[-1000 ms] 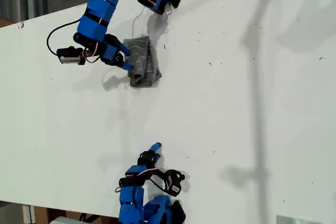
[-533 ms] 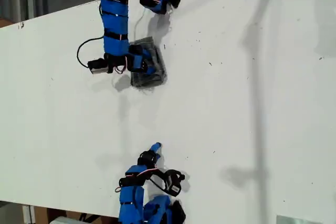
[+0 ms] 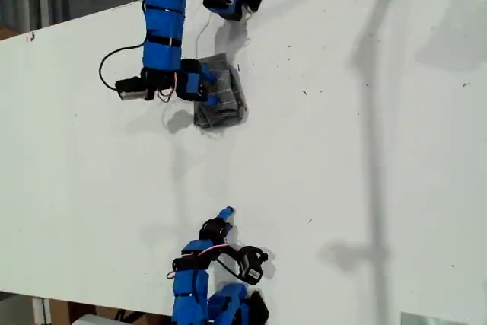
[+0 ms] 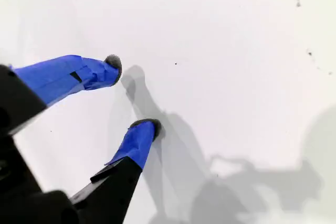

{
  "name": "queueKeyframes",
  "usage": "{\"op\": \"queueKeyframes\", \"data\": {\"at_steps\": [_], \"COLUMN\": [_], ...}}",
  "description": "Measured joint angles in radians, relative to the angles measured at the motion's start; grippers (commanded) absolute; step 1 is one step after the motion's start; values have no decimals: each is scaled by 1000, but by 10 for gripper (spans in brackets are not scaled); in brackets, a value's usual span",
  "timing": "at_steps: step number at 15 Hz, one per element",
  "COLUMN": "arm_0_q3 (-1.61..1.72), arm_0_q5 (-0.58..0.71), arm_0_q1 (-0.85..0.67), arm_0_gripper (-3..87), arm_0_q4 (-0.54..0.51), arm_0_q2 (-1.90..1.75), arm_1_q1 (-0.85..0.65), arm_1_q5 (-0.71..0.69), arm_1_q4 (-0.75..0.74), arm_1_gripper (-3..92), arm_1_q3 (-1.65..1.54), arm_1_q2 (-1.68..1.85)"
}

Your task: Grasp corners of a square towel and fold twice.

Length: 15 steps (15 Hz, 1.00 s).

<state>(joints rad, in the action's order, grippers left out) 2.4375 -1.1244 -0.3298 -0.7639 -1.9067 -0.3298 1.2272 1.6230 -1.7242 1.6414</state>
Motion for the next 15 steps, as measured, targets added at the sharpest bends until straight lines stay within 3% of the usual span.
{"op": "queueKeyframes", "data": {"at_steps": [3,10,15], "arm_0_q3": [0,158,420], "arm_0_q5": [0,-51,-129], "arm_0_q1": [0,-25,-34], "arm_0_gripper": [192,195,195], "arm_0_q4": [0,51,31], "arm_0_q2": [0,-198,-710], "arm_1_q1": [-57,167,242], "arm_1_q5": [-8,244,284], "arm_1_q4": [46,-152,-127], "arm_1_gripper": [210,208,244], "arm_1_q3": [-80,-824,-910], "arm_1_q2": [380,1433,1641]}}
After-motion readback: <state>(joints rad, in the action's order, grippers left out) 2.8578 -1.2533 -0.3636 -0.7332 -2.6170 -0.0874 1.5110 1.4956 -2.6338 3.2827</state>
